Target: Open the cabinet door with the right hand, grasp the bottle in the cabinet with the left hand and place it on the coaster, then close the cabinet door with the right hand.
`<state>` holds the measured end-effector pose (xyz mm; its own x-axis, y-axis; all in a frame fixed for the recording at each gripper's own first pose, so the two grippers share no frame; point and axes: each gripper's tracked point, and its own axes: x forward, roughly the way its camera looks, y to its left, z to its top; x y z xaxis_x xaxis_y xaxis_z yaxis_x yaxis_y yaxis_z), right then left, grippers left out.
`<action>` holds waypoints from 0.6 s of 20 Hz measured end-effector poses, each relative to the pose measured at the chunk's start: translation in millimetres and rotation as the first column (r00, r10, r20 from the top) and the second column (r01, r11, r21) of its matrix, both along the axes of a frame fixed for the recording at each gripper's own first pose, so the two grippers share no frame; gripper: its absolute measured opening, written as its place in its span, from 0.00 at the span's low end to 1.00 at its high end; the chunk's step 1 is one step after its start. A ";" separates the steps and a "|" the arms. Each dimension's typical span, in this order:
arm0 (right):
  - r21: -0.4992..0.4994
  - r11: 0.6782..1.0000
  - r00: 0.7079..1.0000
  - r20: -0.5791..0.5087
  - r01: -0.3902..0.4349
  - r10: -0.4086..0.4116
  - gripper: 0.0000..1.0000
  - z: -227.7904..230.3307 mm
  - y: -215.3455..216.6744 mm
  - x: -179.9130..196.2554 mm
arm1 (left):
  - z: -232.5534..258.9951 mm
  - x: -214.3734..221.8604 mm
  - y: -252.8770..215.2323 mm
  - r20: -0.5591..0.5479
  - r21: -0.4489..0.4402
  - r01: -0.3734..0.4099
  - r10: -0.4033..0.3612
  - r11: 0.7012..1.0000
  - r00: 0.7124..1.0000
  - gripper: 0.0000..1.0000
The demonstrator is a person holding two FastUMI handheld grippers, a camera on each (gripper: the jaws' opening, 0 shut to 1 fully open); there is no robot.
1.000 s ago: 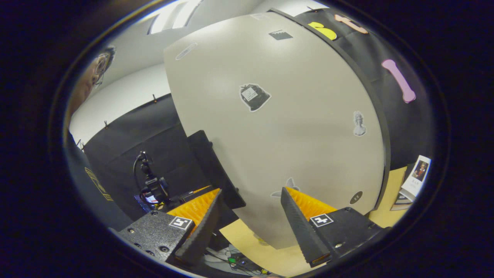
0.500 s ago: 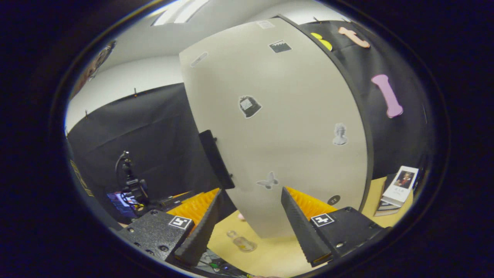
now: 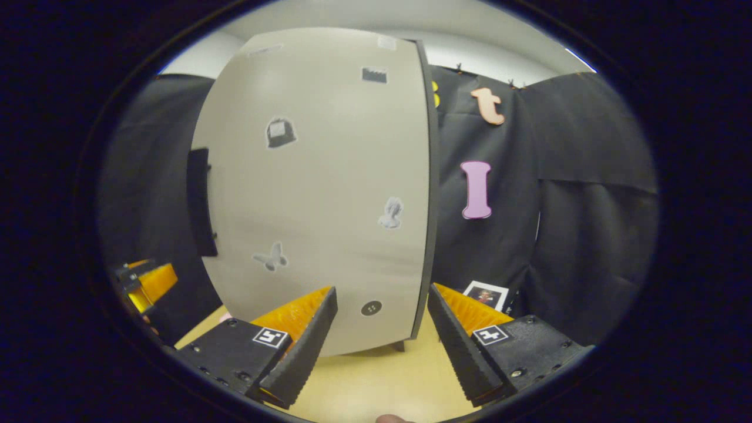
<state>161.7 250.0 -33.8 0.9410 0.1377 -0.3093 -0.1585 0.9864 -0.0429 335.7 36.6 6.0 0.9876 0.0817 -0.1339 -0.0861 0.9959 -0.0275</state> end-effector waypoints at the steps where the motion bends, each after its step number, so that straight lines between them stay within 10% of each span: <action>1: 0.005 1.000 1.000 0.012 0.004 -0.004 0.96 1.2 -0.6 5.4 | 3.2 4.8 -7.3 0.003 -0.005 0.006 -0.006 1.000 1.000 0.95; 12: -0.054 0.985 0.957 0.236 -0.161 0.170 0.96 46.6 40.1 10.4 | 29.4 16.8 -59.7 0.048 0.072 0.094 -0.098 0.993 0.994 0.95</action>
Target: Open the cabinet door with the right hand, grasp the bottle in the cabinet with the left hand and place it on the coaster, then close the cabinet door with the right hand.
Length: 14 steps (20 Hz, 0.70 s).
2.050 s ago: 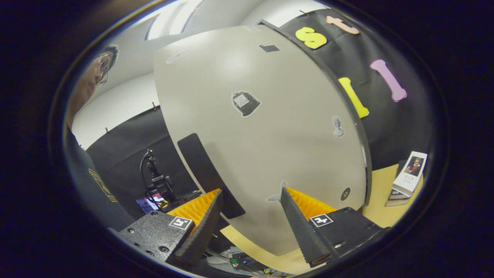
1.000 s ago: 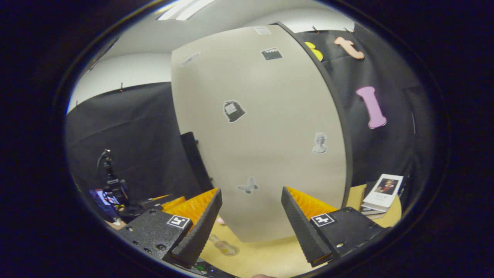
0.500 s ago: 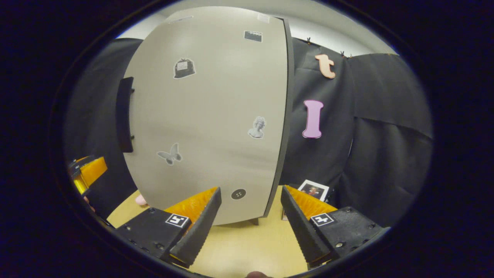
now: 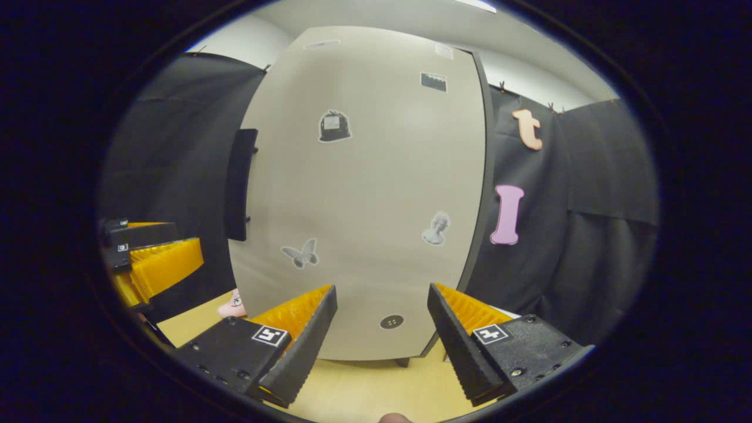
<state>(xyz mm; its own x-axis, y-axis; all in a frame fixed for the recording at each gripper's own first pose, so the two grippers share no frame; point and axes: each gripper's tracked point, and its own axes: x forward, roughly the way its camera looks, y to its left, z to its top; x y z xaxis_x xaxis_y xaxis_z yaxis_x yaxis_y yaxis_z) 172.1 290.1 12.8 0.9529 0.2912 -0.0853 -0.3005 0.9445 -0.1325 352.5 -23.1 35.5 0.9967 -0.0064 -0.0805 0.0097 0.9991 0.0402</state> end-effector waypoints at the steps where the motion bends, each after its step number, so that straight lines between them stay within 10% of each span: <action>1: 0.019 1.000 0.999 0.042 0.003 -0.003 1.00 10.6 -3.8 1.2 | 3.3 3.1 1.2 0.007 0.003 -0.003 0.003 1.000 1.000 0.95; 14: -0.002 1.000 0.988 0.151 -0.010 0.010 0.98 16.8 -28.5 10.1 | -9.5 24.3 -14.3 -0.020 -0.005 0.017 -0.017 1.000 1.000 0.95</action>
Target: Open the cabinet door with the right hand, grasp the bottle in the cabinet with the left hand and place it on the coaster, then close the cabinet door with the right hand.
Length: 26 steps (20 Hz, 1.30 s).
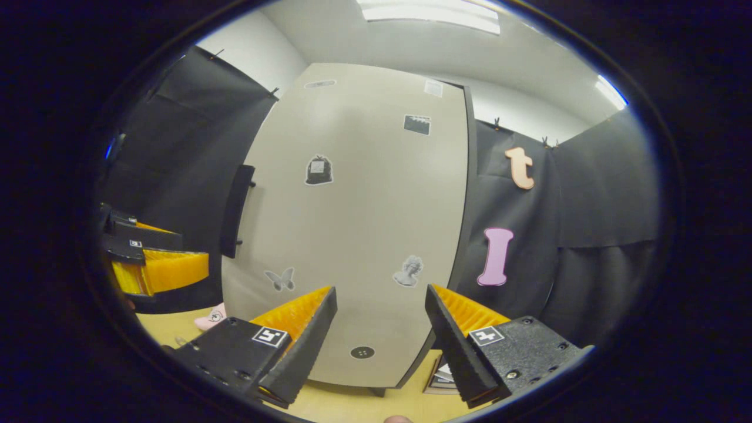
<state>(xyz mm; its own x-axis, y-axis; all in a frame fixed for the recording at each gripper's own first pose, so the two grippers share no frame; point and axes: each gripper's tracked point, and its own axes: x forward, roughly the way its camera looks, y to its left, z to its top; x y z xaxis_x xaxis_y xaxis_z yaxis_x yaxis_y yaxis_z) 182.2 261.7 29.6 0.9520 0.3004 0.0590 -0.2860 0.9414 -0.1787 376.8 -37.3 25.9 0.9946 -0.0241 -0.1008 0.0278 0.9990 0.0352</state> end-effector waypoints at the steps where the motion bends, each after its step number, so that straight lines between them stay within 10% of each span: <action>1: -0.003 1.000 1.000 -0.005 0.005 -0.005 0.97 -1.7 -2.3 -0.5 | 0.5 1.9 -0.6 0.004 0.000 0.002 -0.002 1.000 1.000 0.95; 26: -0.017 0.997 0.995 -0.055 0.077 -0.077 0.97 -22.6 -35.9 -35.3 | -24.7 -5.1 -17.7 -0.046 0.012 0.047 -0.046 0.999 0.998 0.95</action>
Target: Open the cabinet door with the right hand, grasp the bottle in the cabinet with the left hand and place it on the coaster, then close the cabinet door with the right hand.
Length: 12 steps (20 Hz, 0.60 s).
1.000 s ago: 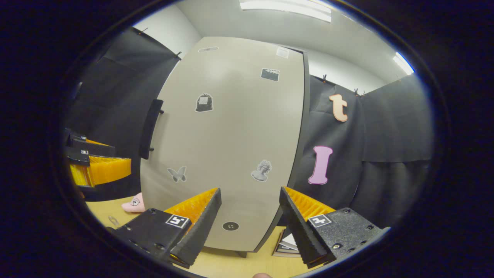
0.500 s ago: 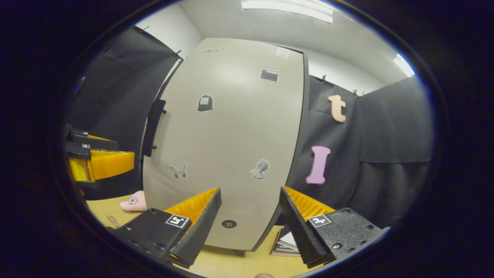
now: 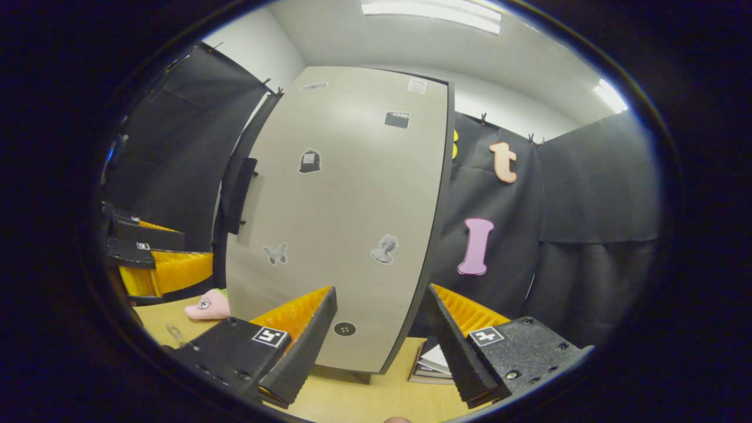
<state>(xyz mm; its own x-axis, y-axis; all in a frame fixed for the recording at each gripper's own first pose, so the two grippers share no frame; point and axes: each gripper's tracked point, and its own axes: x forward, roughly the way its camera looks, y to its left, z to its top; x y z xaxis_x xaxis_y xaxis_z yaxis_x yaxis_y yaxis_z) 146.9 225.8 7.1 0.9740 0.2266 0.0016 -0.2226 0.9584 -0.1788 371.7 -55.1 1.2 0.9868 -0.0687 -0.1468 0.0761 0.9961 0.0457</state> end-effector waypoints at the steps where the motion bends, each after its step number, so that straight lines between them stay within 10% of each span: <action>1: 0.003 1.000 1.000 -0.016 0.001 -0.001 0.97 -4.0 0.4 -0.1 | -0.2 -1.9 2.3 -0.004 -0.001 -0.004 0.004 1.000 1.000 0.95; 12: -0.020 0.998 0.996 -0.070 -0.064 0.063 0.98 -17.3 33.1 5.5 | -11.4 -2.5 14.3 -0.047 -0.042 -0.019 0.017 0.999 0.999 0.95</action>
